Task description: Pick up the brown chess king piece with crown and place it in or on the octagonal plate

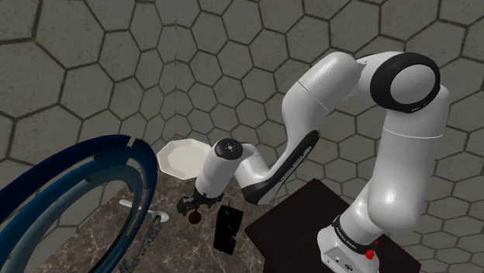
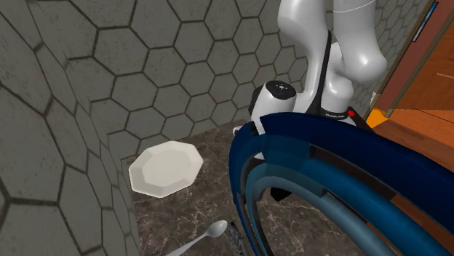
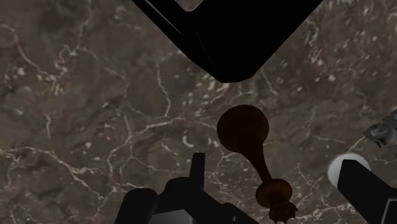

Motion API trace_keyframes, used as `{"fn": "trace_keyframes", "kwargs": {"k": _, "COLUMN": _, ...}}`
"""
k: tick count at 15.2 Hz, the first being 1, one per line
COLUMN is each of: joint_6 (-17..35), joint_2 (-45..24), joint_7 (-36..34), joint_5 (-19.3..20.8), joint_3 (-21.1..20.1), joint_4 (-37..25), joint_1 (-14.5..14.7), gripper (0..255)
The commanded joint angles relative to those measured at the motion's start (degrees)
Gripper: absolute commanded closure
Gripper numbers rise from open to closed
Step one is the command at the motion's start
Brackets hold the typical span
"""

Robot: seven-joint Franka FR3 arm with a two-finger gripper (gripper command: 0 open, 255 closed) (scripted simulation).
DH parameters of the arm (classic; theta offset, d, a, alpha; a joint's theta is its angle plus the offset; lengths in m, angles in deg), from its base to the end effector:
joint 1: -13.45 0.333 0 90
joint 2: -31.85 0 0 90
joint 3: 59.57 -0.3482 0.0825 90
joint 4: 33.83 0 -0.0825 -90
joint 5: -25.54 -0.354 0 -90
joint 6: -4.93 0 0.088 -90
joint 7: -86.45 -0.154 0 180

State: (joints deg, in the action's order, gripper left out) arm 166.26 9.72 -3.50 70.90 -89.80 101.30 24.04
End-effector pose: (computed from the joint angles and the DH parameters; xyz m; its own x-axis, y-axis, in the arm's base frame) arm 0.3715 0.3625 0.2104 0.9698 -0.1772 0.1677 -0.1573 -0.9795 -0.1255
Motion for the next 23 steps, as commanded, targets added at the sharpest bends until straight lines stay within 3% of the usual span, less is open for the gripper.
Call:
{"fn": "trace_keyframes", "kwargs": {"k": 1, "joint_6": 0.1, "joint_2": -0.2, "joint_7": -0.3, "joint_5": 0.3, "joint_3": 0.2, "joint_4": -0.1, "joint_1": 0.2, "gripper": 0}}
{"fn": "trace_keyframes", "kwargs": {"k": 5, "joint_6": 0.1, "joint_2": -0.2, "joint_7": -0.3, "joint_5": 0.3, "joint_3": 0.2, "joint_4": -0.1, "joint_1": 0.2, "gripper": 0}}
{"fn": "trace_keyframes", "kwargs": {"k": 6, "joint_6": 0.1, "joint_2": -0.2, "joint_7": -0.3, "joint_5": 0.3, "joint_3": 0.2, "joint_4": -0.1, "joint_1": 0.2, "gripper": 255}}
{"fn": "trace_keyframes", "kwargs": {"k": 15, "joint_6": 0.1, "joint_2": -0.2, "joint_7": -0.3, "joint_5": 0.3, "joint_3": 0.2, "joint_4": -0.1, "joint_1": 0.2, "gripper": 255}}
{"fn": "trace_keyframes", "kwargs": {"k": 23, "joint_6": -3.4, "joint_2": 6.0, "joint_7": 7.9, "joint_5": -10.0, "joint_3": -7.4, "joint_4": 1.7, "joint_1": -5.8, "gripper": 255}}
